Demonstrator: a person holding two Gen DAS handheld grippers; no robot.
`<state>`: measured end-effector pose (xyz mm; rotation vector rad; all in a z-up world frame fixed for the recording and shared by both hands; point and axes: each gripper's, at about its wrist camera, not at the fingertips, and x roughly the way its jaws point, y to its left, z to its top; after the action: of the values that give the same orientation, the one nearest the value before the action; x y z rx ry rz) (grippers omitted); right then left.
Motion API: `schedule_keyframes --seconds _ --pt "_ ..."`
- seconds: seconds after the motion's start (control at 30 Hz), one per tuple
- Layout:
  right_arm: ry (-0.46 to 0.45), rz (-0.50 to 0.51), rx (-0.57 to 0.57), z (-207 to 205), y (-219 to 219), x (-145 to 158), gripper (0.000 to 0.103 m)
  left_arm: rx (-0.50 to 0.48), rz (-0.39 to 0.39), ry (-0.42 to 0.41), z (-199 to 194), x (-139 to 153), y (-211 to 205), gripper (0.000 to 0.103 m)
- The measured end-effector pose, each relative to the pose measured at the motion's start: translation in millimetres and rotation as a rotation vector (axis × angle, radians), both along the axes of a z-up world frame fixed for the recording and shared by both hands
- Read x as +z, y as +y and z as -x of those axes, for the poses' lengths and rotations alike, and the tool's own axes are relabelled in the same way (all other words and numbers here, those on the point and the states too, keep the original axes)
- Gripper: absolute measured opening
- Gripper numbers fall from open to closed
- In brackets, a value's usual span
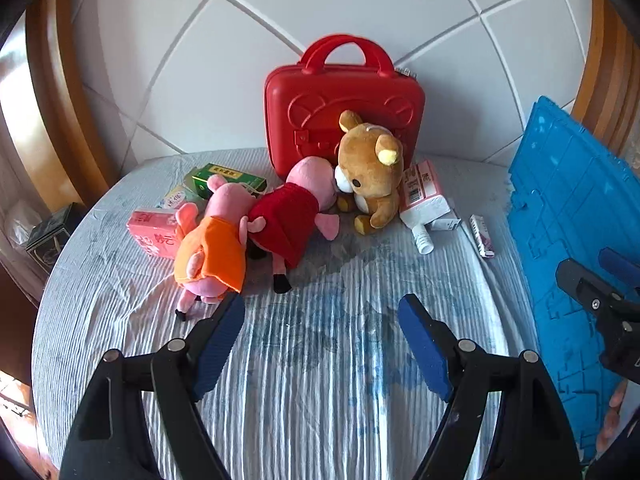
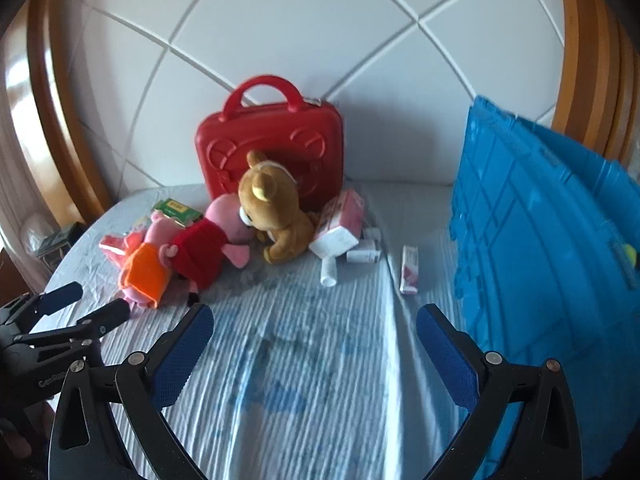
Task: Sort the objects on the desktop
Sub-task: 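Approach the small white pill bottle with left tool while right tool approaches the pink-white ointment box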
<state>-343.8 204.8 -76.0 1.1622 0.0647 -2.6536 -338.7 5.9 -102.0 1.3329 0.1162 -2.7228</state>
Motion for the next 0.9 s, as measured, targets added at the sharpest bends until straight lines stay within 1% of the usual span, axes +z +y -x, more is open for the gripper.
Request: schedule_keyframes --seconds 0.13,0.2,0.27,0.33,0.43,0.5,0.57,0.67,0.7,0.73,0.77,0.83,0.9 --pt "-0.126 -0.013 -0.057 51.5 7.8 -56.2 0.103 -0.059 0.078 -0.138 59.5 -58.0 15.1 0.079" --pt "-0.171 -0.021 -0.087 73.6 12.3 -82.6 0.103 -0.088 0.080 -0.186 85.2 -84.3 22.8 0.079" --pt "-0.193 -0.026 -0.127 94.7 17.4 -103.5 0.103 -0.116 0.062 -0.209 107.5 -102.7 31.3 0.079" --pt "-0.192 -0.030 -0.178 114.8 24.5 -118.2 0.103 -0.134 0.042 -0.201 129.8 -114.1 40.8 0.079" --pt "-0.182 -0.029 -0.248 142.2 37.1 -133.7 0.103 -0.170 0.017 -0.165 159.9 -124.5 57.8 0.079" --pt "-0.168 -0.058 -0.290 157.0 44.4 -143.3 0.103 -0.199 0.006 -0.139 177.3 -132.1 70.0 0.079" --pt "-0.155 -0.078 -0.312 167.2 50.2 -152.7 0.103 -0.231 0.007 -0.131 190.7 -141.7 81.2 0.079" --pt "-0.172 -0.059 -0.344 179.5 61.3 -168.7 0.102 -0.261 0.015 -0.133 202.5 -157.0 93.2 0.079" --pt "-0.178 -0.047 -0.352 183.0 64.8 -173.2 0.095 -0.266 0.004 -0.136 205.2 -161.4 95.7 0.079" --pt "-0.183 -0.033 -0.358 186.7 68.0 -177.5 0.090 -0.268 -0.008 -0.134 207.2 -164.6 97.9 0.079" --pt "-0.184 -0.021 -0.360 189.9 70.2 -181.1 0.084 -0.270 -0.024 -0.127 209.5 -166.5 99.7 0.079" --pt "-0.172 -0.012 -0.345 195.7 71.8 -185.7 0.083 -0.276 -0.039 -0.116 215.1 -170.5 104.9 0.079" --pt "-0.148 -0.034 -0.345 199.9 74.5 -186.9 0.083 -0.288 -0.034 -0.125 223.0 -175.5 110.6 0.079"
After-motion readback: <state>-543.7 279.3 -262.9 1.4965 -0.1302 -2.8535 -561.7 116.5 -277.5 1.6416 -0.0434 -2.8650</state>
